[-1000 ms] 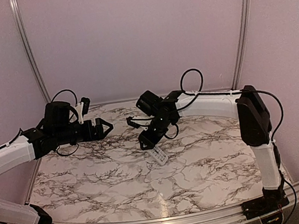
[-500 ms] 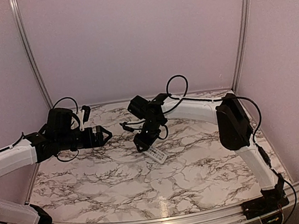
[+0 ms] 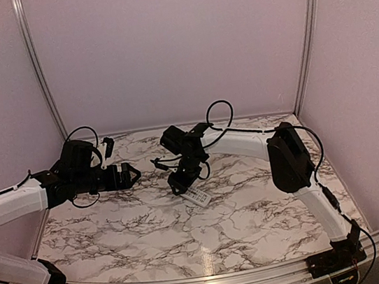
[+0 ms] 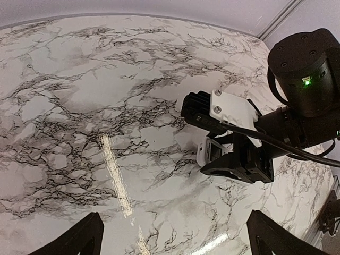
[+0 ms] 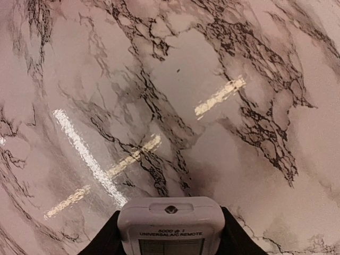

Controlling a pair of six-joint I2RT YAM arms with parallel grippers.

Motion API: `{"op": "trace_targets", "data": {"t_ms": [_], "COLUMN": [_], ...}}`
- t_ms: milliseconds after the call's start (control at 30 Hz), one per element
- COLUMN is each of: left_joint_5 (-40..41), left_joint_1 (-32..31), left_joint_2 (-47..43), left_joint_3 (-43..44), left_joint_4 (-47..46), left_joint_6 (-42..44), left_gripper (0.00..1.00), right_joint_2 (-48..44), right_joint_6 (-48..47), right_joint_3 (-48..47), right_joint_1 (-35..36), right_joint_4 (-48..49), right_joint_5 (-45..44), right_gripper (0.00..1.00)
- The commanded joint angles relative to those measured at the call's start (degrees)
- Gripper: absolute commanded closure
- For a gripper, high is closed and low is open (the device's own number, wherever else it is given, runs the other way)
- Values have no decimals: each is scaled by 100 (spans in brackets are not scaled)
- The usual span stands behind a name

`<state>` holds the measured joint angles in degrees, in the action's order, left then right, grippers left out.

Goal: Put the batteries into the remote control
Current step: Place the remote control at the center of the board.

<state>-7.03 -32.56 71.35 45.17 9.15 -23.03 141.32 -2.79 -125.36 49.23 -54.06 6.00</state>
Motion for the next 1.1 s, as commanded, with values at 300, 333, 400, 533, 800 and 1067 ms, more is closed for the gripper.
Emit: {"op": "trace_targets", "data": {"t_ms": [300, 333, 400, 533, 800, 1067], "left_joint_5": [115, 116, 130, 225, 132, 532], "left_joint_1": [39, 39, 39, 39, 120, 209], "left_joint_2": [94, 102, 127, 201, 321, 791], "left_joint_3": [-37, -27, 0, 72, 636, 2002], "left_joint_4": [-134, -134, -137, -87, -28, 466], "left_joint_6": [-82, -86, -109, -156, -332, -20], "left_gripper": [1, 1, 1, 1, 1, 1], "right_joint_2": [497, 509, 507, 356, -595, -2183], "right_joint_6": [7, 6, -2, -46, 73, 487], "right_joint_3": [-43, -49, -29, 149, 749, 1996], "right_joint_1": [-27, -35, -37, -37, -172, -879], "right_joint_4": [218, 223, 261, 390, 1142, 2575], "right_joint_5": [-118, -79, -14, 4, 307, 933], "right_gripper": [50, 47, 41, 30, 1, 1]}}
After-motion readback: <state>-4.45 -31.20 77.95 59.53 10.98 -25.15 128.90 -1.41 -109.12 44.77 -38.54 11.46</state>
